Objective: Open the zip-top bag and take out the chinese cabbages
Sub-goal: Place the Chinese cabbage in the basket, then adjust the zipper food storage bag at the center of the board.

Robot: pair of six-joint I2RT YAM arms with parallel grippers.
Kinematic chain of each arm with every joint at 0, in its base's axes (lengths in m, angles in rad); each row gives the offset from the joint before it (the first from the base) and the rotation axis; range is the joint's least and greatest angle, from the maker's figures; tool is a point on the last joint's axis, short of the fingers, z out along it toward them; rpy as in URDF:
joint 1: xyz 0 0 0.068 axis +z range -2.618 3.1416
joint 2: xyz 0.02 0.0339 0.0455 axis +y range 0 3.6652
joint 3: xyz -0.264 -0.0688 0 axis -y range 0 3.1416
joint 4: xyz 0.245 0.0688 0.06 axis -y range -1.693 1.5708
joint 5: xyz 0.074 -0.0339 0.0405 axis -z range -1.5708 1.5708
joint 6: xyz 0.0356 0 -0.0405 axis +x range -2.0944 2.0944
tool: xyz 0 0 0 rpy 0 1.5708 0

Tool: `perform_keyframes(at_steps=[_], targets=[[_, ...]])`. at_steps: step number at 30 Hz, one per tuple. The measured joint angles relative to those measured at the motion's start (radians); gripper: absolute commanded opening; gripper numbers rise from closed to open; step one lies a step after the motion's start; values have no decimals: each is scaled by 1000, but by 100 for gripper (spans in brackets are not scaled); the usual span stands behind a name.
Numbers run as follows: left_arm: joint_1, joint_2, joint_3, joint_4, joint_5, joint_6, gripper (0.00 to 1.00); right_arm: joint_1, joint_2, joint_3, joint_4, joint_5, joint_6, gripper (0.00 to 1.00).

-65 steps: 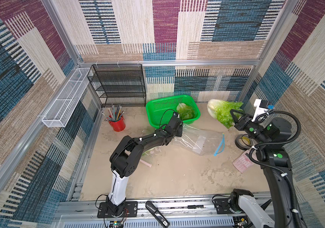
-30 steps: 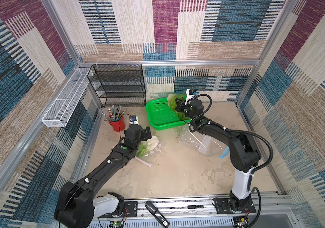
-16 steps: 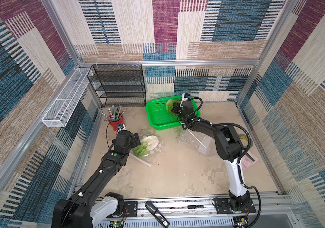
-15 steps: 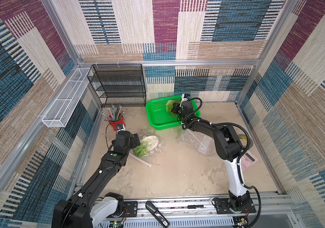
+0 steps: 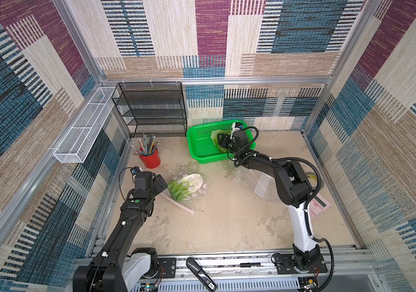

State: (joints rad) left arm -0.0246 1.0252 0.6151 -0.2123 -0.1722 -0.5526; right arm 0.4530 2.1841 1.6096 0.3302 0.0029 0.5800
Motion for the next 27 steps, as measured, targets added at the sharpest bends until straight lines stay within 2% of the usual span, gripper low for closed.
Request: perform_keyframes(at_steps=[6,11,16,19,27], targets=[[31,-17,-6,-10,13,-46,99,24,-130,-51,38,-68,-76,81],[109,-5,-20,-10,33,-86,99,168,-261,-159,35,-59,-227,79],[213,33,-29,-9,105,-127,99,372,-355,-274,11,58,-412,75],[269,61,-29,-7,140,-137,99,499,-369,-322,-19,158,-510,67],[338,106,-30,0,207,-151,99,718,-344,-377,-63,352,-680,59]])
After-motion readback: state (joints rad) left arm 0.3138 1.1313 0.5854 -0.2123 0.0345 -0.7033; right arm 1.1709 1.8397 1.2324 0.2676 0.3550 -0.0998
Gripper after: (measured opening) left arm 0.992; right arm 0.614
